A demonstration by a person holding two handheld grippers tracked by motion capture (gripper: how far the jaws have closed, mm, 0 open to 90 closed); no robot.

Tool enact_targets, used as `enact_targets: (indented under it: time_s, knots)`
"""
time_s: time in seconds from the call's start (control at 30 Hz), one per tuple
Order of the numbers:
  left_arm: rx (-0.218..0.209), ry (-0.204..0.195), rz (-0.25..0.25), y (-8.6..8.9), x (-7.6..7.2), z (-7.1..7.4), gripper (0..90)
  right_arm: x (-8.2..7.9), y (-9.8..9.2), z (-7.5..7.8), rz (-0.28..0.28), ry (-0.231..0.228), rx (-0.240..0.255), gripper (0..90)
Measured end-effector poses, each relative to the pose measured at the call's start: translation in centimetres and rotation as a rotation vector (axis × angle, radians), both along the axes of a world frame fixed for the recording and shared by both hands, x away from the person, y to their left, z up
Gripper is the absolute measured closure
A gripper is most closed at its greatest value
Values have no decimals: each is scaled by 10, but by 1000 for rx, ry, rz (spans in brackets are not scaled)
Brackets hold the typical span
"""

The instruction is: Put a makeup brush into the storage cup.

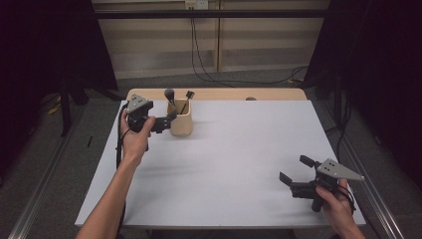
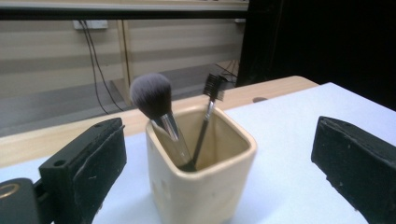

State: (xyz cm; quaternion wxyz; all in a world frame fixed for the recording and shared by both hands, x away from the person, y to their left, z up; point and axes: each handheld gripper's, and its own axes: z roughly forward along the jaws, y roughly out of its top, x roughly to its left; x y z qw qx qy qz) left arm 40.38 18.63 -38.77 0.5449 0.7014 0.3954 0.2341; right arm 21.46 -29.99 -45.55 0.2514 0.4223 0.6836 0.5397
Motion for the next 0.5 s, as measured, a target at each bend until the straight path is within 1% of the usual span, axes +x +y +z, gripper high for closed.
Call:
enact_targets:
  time_s: [0.13,0.17,0.23,0.3,0.33,0.37,0.43,0.5]
  knots:
    - [-15,6,-14,2,-7,0,33,2,0,0,-5,7,4,0]
    - [-6,-1,-17,1,-9,0,32,2,0,0,-8,7,4,0]
    - [6,-1,-37,0,-15,2,31,2,0,0,-7,8,7,0]
    - [9,-2,-58,0,-21,4,33,3,1,0,-8,8,6,0]
    - [2,3,-73,1,-24,5,32,2,0,0,-6,8,5,0]
    - [0,2,-75,2,-27,5,33,2,0,0,-5,7,7,0]
    - [3,-3,-58,6,-33,4,33,1,-1,0,-9,4,7,0]
    - [-4,0,-62,8,-37,2,31,1,-1,0,-11,6,13,0]
